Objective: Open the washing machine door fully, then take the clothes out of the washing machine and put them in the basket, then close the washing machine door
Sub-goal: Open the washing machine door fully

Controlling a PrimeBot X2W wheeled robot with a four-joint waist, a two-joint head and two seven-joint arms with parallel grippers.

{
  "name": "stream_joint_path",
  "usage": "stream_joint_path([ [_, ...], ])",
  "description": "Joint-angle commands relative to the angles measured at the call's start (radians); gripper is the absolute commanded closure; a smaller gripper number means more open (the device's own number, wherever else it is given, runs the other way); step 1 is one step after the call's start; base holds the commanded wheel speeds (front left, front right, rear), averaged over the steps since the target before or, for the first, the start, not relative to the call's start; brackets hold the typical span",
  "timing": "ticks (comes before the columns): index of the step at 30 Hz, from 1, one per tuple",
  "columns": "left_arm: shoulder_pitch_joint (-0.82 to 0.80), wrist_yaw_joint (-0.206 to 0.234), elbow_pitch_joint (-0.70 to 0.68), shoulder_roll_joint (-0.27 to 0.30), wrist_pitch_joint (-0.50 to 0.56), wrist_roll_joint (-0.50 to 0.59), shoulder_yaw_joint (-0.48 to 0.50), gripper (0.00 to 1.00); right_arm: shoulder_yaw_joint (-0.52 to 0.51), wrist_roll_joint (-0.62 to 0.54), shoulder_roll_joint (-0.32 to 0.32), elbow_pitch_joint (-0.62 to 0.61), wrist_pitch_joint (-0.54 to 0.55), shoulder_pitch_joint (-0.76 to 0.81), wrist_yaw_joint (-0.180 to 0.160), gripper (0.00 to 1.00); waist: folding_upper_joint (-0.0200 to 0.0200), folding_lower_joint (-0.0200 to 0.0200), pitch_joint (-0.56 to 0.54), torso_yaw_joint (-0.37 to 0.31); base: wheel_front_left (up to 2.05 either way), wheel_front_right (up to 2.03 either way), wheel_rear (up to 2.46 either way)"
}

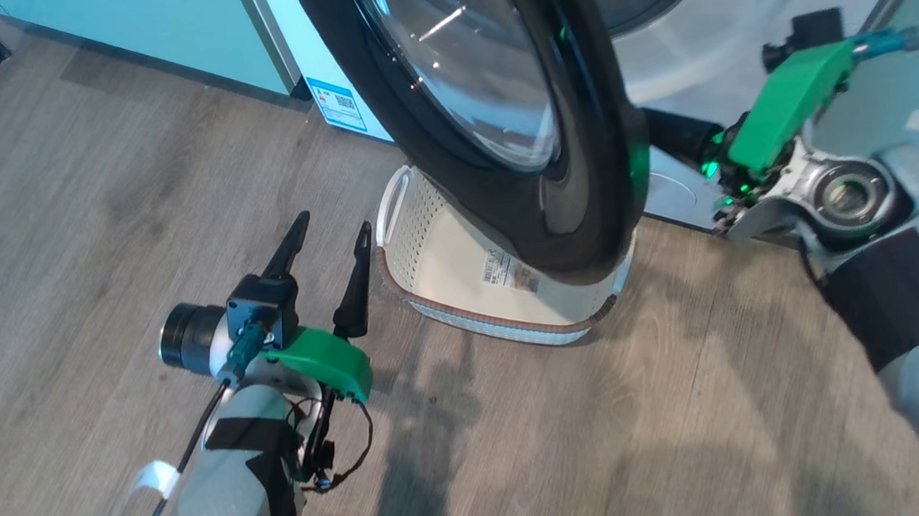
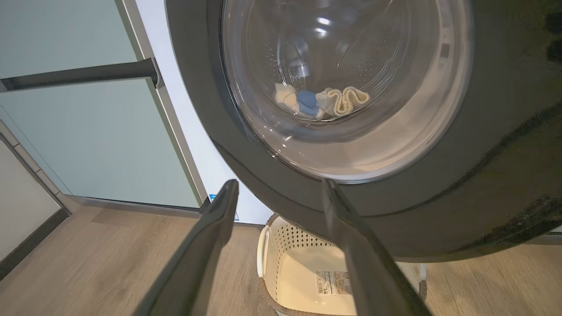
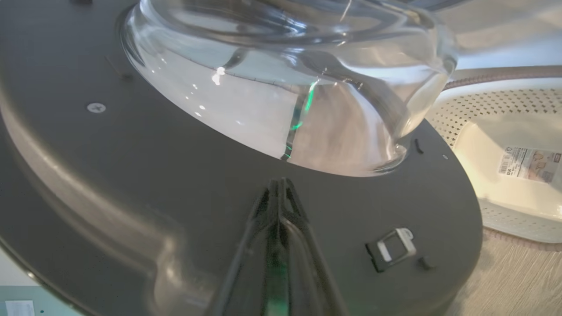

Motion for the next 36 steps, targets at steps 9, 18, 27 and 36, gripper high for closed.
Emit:
stream_joint_path([
  [9,-0.009,-0.003,-0.024,0.024,-0.006,0.013,0.049,0.00,0.013,0.013,0.061,-0.059,0.017,0.029,-0.002,1.00,-0.0001,0.0000,-0.012,0.010,0.00,0.00,0.00],
  [18,-0.006,-0.005,-0.024,0.024,-0.006,0.015,0.054,0.00,0.039,0.013,0.085,-0.071,0.043,0.053,-0.002,1.00,-0.0001,0.0000,-0.017,0.017,0.00,0.00,0.00],
  [27,0.001,-0.003,-0.022,0.025,-0.006,0.014,0.065,0.00,0.022,0.003,0.093,-0.081,0.003,0.073,-0.002,1.00,-0.0001,0.0000,-0.037,0.005,0.00,0.00,0.00],
  [36,0.010,-0.007,-0.016,0.050,-0.006,0.010,0.098,0.00,-0.016,-0.039,0.069,-0.140,-0.138,0.147,-0.002,0.00,-0.0001,0.0000,-0.093,-0.033,0.00,0.00,0.00],
])
